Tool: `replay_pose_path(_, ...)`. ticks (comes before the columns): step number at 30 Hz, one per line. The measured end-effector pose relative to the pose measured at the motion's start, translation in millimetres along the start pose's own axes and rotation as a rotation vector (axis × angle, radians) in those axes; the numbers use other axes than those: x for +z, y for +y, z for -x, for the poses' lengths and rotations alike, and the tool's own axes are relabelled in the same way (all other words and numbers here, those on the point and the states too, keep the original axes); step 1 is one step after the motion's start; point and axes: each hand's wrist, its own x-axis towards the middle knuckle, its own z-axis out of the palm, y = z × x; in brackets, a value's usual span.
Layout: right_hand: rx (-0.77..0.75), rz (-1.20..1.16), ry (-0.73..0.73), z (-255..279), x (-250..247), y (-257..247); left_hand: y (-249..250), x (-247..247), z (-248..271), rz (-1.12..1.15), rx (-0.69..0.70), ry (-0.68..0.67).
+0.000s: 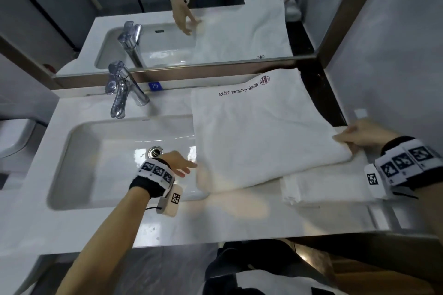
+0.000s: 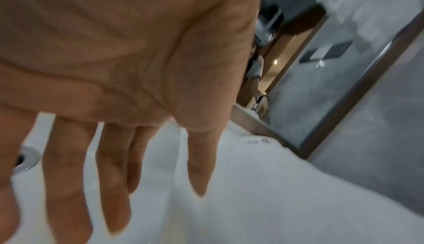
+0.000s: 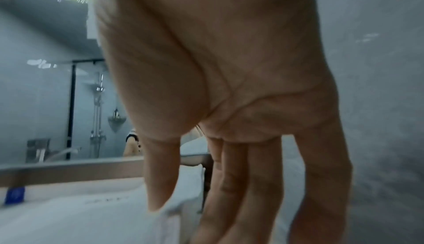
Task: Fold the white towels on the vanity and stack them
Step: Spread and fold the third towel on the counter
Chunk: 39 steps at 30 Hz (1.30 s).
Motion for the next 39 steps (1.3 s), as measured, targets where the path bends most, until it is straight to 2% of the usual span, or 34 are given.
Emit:
replay_pose_path(2, 0.045, 0.103, 0.011, -5, 3, 0, -2, 10, -15, -0.018, -0.002, 0.045)
replay_pose_path(4, 0.061, 0.085, 0.035, -10, 4, -4, -1, 17, -26, 0.008, 0.015, 0.104)
replay_pose_path(9, -0.082, -0.067, 0.131, -43, 6, -28, 15, 22, -49, 0.197, 0.035, 0.106)
replay_pose_path(11, -0.047, -0.091, 0.052, -60, 8, -39, 24, 22, -57, 0.279, 0.057, 0.101)
replay_pose_path(14, 0.087, -0.098, -0.051, -76, 12, -51, 36, 20, -65, 0.396, 0.068, 0.133)
replay_pose_path(18, 0.102, -0.083, -0.124, -88, 15, -58, 44, 19, -69, 0.347, 0.075, 0.154)
replay_pose_path(21, 0.053, -0.122, -0.024, -91, 14, -54, 43, 16, -75, 0.429, 0.129, 0.193)
replay_pose_path(24, -0.022, -0.142, 0.092, -88, 9, -45, 35, 3, -79, 0.701, 0.227, 0.333)
replay_pose_path(26, -0.066, -0.202, 0.114, -85, 11, -39, 34, -1, -78, 0.710, 0.271, 0.391)
replay_pose_path(28, -0.059, -0.255, 0.080, -78, 14, -37, 34, 4, -80, 0.654, 0.228, 0.357)
replay_pose_path(31, 0.007, -0.398, 0.030, -68, 14, -31, 25, 15, -77, 0.566, 0.089, 0.187)
replay_pose_path(34, 0.041, -0.520, -0.023, -56, 8, -20, 9, 26, -77, 0.695, 0.031, 0.042)
replay_pose_path(37, 0.024, -0.528, -0.091, -43, 9, -8, 1, 33, -72, 0.700, 0.031, 0.001)
replay_pose_path(39, 0.002, -0.500, -0.112, -35, 14, -1, 0, 34, -67, 0.652, 0.075, 0.027)
